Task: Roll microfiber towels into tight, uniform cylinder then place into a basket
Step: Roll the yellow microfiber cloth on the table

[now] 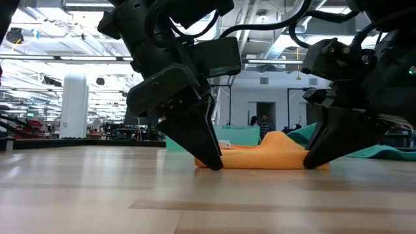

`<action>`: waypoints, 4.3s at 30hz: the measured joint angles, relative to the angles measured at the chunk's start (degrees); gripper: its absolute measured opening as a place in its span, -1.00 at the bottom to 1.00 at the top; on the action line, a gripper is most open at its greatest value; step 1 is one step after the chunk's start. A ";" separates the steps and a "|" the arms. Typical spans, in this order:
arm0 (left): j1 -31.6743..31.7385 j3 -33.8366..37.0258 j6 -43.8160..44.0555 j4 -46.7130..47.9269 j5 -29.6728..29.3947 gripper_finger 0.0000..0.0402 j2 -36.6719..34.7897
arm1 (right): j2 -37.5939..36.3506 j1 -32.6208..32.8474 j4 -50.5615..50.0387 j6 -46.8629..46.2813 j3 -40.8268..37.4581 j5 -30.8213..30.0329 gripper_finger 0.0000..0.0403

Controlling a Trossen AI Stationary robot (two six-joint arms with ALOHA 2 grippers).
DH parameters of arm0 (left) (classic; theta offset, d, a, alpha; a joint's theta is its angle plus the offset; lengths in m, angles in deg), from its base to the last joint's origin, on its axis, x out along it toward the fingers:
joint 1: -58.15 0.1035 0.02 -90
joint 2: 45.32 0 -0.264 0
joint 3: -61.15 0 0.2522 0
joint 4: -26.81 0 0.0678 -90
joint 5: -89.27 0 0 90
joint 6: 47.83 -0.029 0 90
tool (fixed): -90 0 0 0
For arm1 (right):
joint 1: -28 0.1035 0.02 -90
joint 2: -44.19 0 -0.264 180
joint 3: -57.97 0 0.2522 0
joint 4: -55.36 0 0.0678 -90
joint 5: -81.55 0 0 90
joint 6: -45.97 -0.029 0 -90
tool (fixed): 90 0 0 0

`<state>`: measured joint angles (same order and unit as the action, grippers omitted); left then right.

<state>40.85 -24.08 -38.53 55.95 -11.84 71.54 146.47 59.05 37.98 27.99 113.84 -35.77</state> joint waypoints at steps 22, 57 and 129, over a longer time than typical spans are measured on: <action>-1.47 0.24 6.46 5.65 7.85 -0.95 -3.61 | 0.48 2.55 1.97 -1.80 6.68 10.10 -0.89; -2.92 -0.11 28.63 7.36 11.96 -0.95 -7.10 | 0.20 3.26 -3.13 -7.51 13.44 22.51 -0.88; 0.94 0.96 27.51 9.99 7.54 -0.95 -7.08 | 0.13 1.31 -12.09 -26.58 13.33 25.56 -0.91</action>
<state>41.80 -23.12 -11.02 65.94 -4.29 64.45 146.60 60.36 25.88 1.41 127.18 -10.21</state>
